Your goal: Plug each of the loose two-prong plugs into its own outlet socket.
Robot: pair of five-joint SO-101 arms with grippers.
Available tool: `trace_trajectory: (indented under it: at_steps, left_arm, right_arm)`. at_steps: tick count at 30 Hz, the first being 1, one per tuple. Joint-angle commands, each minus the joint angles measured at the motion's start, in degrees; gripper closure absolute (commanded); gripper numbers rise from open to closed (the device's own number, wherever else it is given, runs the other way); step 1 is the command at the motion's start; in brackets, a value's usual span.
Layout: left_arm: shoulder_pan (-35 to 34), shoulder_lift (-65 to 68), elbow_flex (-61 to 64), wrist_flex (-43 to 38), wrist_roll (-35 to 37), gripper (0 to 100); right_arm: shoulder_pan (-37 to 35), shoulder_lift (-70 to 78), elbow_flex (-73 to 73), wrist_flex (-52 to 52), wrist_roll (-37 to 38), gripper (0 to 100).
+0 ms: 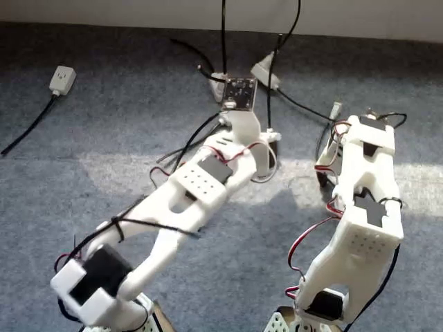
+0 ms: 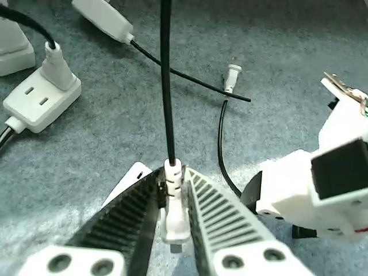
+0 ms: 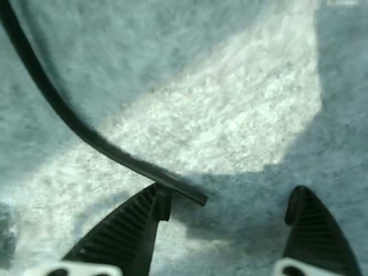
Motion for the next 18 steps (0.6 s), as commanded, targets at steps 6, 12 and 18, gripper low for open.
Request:
trace_trajectory:
  at_steps: [6, 12, 18]
  left_arm:
    - [8.57, -32.92, 19.03, -0.09, -3.69, 99]
    - [8.75, -51.91, 31.78, -0.09, -3.87, 99]
    - [3.47, -62.37, 51.65, -0.09, -4.04, 85]
  right_arm:
    - [-0.04, -7.78, 2.33, 0.48, 9.14, 68.3]
    - [-0.04, -16.22, 13.05, -1.8, 11.43, 68.3]
    - [-0.04, -17.19, 20.44, -4.26, 13.1, 68.3]
